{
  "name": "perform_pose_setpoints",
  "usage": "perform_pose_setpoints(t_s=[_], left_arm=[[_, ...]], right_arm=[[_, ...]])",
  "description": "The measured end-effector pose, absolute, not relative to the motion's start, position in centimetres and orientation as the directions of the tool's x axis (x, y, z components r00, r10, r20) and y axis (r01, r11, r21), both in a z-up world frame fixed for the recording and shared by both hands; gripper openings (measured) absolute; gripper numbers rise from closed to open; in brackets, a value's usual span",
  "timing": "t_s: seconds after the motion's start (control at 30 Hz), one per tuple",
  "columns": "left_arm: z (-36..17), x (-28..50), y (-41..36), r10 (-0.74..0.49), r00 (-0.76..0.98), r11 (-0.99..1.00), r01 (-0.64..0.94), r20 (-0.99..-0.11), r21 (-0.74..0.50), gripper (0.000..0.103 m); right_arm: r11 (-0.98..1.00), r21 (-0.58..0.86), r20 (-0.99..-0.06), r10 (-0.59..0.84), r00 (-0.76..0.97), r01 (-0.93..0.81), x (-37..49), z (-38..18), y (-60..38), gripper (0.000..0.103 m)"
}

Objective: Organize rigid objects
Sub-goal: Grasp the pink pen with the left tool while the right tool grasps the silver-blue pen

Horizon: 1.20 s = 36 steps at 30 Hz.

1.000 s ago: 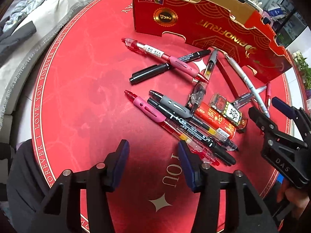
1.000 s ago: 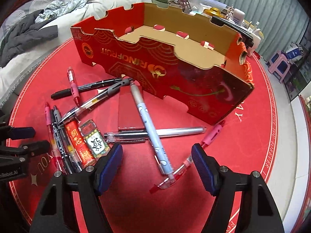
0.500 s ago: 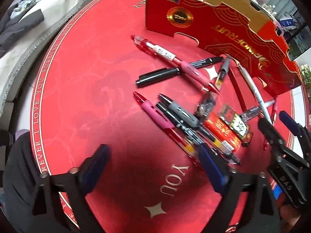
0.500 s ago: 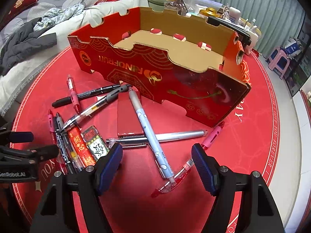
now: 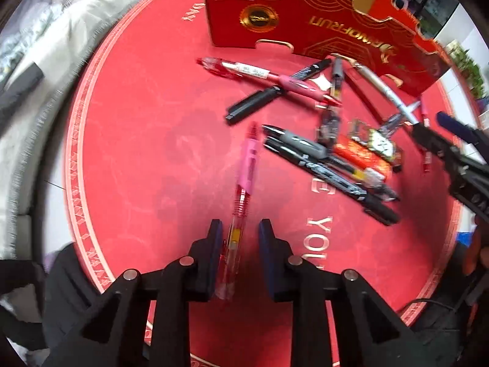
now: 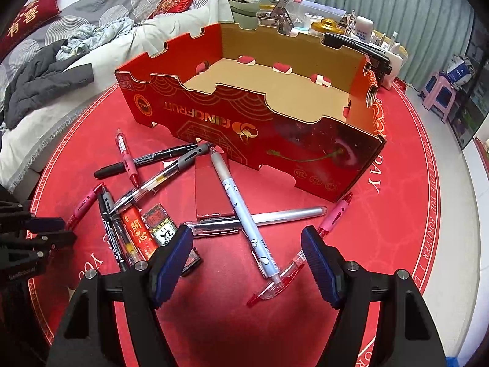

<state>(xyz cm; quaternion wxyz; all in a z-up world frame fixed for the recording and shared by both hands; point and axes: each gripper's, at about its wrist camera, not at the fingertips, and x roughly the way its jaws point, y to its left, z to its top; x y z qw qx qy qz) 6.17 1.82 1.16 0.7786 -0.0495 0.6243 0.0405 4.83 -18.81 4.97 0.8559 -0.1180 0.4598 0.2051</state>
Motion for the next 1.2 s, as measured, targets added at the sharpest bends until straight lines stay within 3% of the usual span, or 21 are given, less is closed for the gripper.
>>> perform_pose_setpoints(t_s=[0.2,0.37,0.4,0.57,0.83,0.9,0.97,1.2], left_arm=[[2.3,4.7,-2.3,0.035,0.275,0.999,0.016,-0.961,0.041,0.025],[2.3,4.4,-0.9,0.011,0.306,0.999,-0.035,-0.952,0.001,0.047],[2.4,4.1,-0.8,0.004,0.319,1.000,-0.029,-0.948,-0.005,0.047],[2.5,3.0,-0.5,0.000,0.362,1.000,0.001,-0.932,0.000,0.047],[1.9,2.9,-0.4,-0.016,0.379,0.999,0.032,-0.925,-0.004,0.047],[2.0,2.6,-0.4,-0.020,0.389,0.999,0.041,-0.921,-0.004,0.047],[1.9,2.5,-0.4,-0.023,0.400,0.999,0.053,-0.916,-0.002,0.047],[2.0,2.3,-0.2,-0.024,0.409,0.998,0.067,-0.912,0.004,0.052]], right_arm=[[0.893,-0.013,-0.841,0.233,0.489,-0.449,4.5,4.8,-18.8,0.075],[0.896,-0.004,-0.848,0.233,0.477,-0.445,4.6,4.6,-19.6,0.074],[0.894,0.001,-0.846,0.239,0.476,-0.447,4.7,4.7,-19.8,0.072],[0.870,-0.007,-0.866,0.242,0.439,-0.494,5.6,4.2,-19.3,0.035],[0.829,-0.043,-0.880,0.232,0.413,-0.558,7.1,3.5,-17.1,0.035],[0.826,-0.021,-0.882,0.251,0.400,-0.563,7.3,3.4,-16.9,0.031],[0.826,0.009,-0.886,0.268,0.378,-0.563,7.6,3.4,-16.7,0.018],[0.829,0.016,-0.892,0.264,0.367,-0.558,8.0,3.4,-16.4,0.018]])
